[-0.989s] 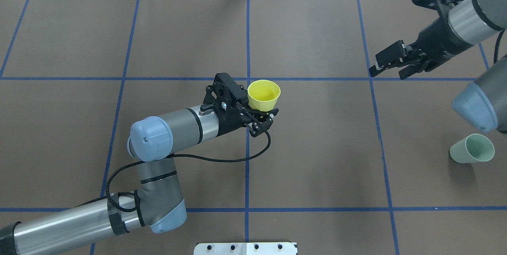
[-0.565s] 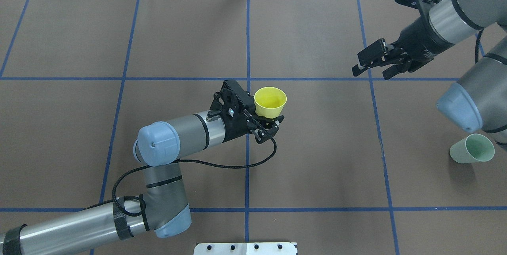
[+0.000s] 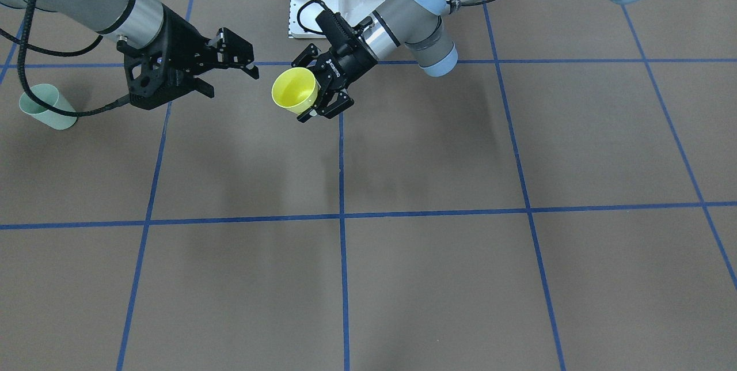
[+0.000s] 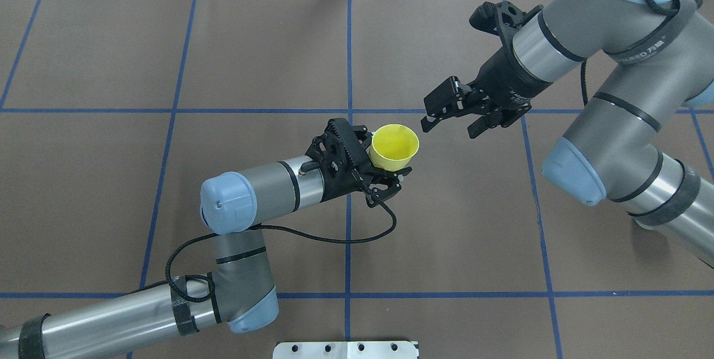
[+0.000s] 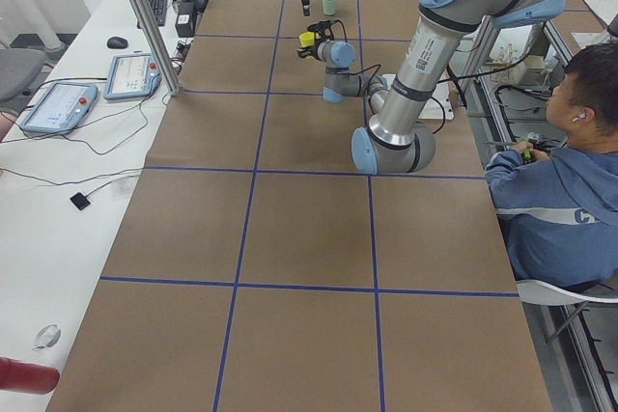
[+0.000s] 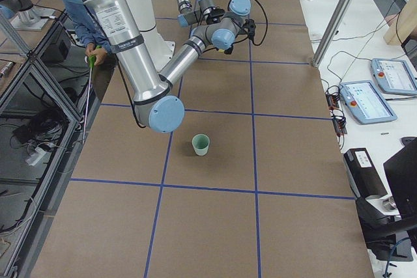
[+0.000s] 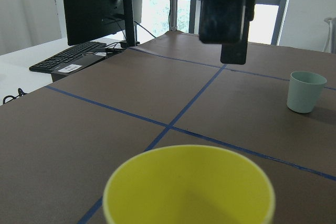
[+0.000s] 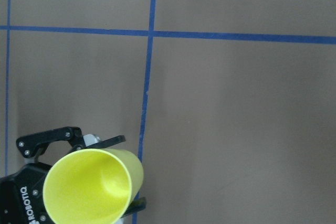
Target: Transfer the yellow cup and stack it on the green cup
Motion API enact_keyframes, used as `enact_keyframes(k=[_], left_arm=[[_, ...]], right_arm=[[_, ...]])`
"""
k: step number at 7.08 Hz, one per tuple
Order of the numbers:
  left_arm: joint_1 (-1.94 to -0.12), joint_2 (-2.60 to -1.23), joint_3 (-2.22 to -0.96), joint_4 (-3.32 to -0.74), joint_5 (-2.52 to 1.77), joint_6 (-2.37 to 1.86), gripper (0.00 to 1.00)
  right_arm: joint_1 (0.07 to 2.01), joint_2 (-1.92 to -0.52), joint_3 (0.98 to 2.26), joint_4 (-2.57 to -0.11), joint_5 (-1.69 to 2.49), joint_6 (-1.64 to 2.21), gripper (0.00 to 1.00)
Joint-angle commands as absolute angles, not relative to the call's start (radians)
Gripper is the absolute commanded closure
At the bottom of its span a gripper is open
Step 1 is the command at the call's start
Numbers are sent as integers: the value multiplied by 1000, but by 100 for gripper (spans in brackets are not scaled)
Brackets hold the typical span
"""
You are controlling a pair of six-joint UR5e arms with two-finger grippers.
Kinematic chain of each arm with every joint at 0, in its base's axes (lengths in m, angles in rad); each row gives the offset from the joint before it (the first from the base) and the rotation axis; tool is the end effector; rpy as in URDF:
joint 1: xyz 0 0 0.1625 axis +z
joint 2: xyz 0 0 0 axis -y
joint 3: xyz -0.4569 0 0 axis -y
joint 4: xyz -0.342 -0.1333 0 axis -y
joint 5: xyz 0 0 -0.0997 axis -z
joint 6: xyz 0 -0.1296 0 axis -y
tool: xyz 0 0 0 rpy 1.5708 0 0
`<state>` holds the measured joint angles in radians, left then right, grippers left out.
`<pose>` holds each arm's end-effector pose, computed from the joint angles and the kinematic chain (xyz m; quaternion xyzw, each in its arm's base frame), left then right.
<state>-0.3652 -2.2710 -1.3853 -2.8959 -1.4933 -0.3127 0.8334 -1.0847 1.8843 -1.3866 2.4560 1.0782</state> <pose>0.5935 -0.3804 0.2131 0.5928 0.5301 0.2336 0.5594 -0.3624 -0.4481 0.2837 -0.0349 -0.5687 -0.0643 0.8193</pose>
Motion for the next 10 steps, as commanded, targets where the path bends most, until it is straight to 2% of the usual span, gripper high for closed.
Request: enact_keyframes(k=[1, 4, 5, 6, 7, 8, 10], left_arm=[[-361, -2295, -1365, -2907, -1490, -310, 54], [-360, -2307, -1370, -2907, -1493, -311, 55], [-359, -2307, -1373, -2907, -1493, -311, 55], [-359, -2306, -1374, -2907, -1493, -311, 55], [-359, -2306, -1374, -2908, -1493, -311, 55], [-359, -2307, -1376, -2908, -1491, -313, 55], [-347, -2316, -1378, -2907, -1488, -319, 55]], right_arm=[[787, -1054, 1850, -1387, 2419, 1100, 2], [770, -1058, 1838, -1382, 2411, 1100, 6], [770, -1061, 1839, -1381, 2411, 1098, 11], [776, -1066, 1847, -1379, 2416, 1098, 19], [776, -1068, 1851, -1379, 2413, 1098, 34], [776, -1068, 1852, -1379, 2416, 1098, 54], [776, -1068, 1852, -1379, 2418, 1098, 68]])
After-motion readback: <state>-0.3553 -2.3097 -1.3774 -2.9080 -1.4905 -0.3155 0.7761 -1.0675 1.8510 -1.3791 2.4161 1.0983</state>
